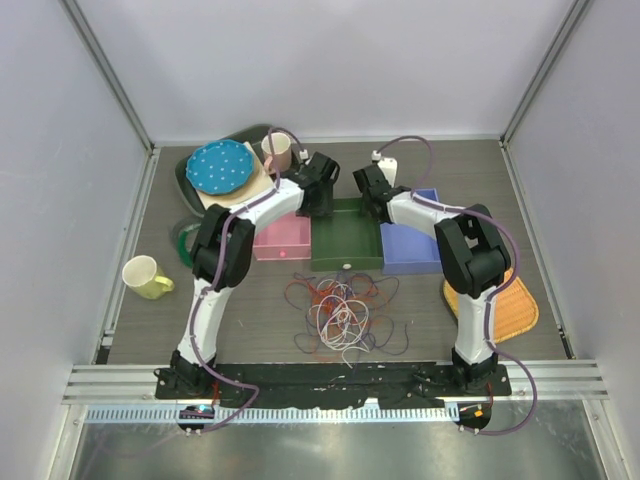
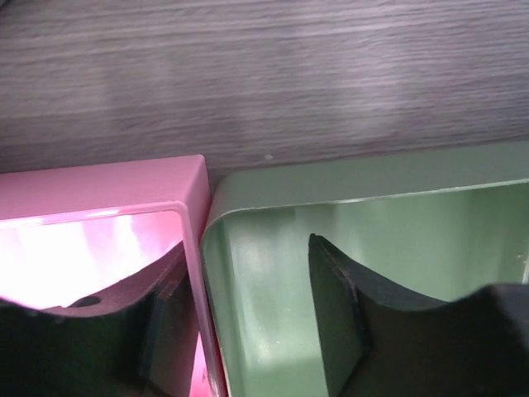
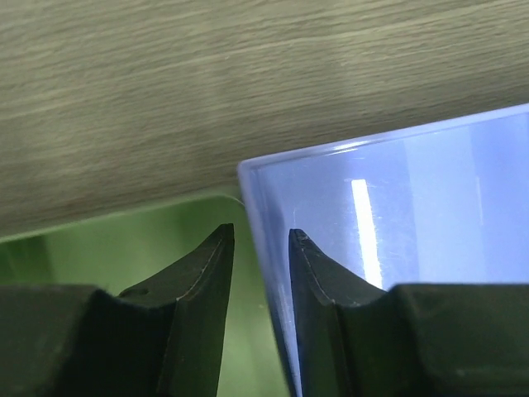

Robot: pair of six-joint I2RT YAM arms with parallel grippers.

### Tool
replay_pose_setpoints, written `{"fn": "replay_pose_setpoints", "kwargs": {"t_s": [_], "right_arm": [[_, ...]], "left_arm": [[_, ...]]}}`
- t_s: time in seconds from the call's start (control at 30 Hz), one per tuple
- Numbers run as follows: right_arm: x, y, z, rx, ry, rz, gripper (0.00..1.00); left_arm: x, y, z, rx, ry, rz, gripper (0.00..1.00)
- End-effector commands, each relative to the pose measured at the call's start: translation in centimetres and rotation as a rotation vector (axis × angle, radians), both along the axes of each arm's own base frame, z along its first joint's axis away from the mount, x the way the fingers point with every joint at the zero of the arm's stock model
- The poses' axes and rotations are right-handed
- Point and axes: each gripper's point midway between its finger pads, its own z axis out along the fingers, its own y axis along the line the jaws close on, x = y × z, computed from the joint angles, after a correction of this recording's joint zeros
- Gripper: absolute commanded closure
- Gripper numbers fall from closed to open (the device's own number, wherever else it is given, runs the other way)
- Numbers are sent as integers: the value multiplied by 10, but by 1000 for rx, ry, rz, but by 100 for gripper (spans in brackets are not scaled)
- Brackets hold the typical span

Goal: Untangle the cables

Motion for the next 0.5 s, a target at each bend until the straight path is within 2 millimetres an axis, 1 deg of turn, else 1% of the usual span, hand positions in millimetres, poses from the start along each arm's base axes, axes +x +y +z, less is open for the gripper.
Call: {"fn": "replay_pose_setpoints", "kwargs": {"t_s": [0.0, 0.03, 0.07, 0.1, 0.13, 0.17, 0.2, 0.23, 0.27, 0.3, 0.33, 0.37, 0.4, 0.43, 0.47], "right_arm": [[18, -16, 18, 56, -70, -65, 63], [21, -19, 19, 55, -74, -62, 66], [24, -19, 20, 62, -76, -55, 67], [26, -22, 18, 57, -74, -56, 67], [27, -24, 17, 53, -72, -53, 71], [31, -29, 19, 58, -74, -64, 73], [33, -32, 18, 61, -75, -70, 74], [36, -35, 19, 64, -78, -79, 76], [39, -44, 19, 68, -82, -96, 77], [41, -44, 19, 81, -82, -86, 78], [46, -46, 17, 88, -92, -84, 79], [52, -51, 19, 92, -101, -90, 79], [55, -51, 18, 102, -100, -76, 79], [63, -50, 18, 105, -111, -66, 79], [67, -53, 18, 100, -114, -65, 79]], "left_arm": [[11, -36, 22, -31, -56, -47, 48], [13, -37, 15, -28, -44, -40, 49], [16, -41, 17, -37, -49, -37, 51], [25, -46, 27, -57, -73, -30, 52], [27, -49, 21, -55, -64, -27, 54], [31, -52, 21, -61, -65, -26, 58], [39, -61, 34, -92, -94, -33, 60], [42, -63, 36, -100, -97, -31, 62], [46, -67, 28, -105, -91, -31, 64], [54, -75, 42, -136, -122, -31, 65], [57, -78, 41, -142, -127, -28, 67], [60, -80, 36, -144, -125, -30, 68], [68, -86, 44, -166, -155, -31, 68], [74, -89, 47, -180, -179, -29, 66], [78, -91, 39, -179, -178, -29, 60]]}}
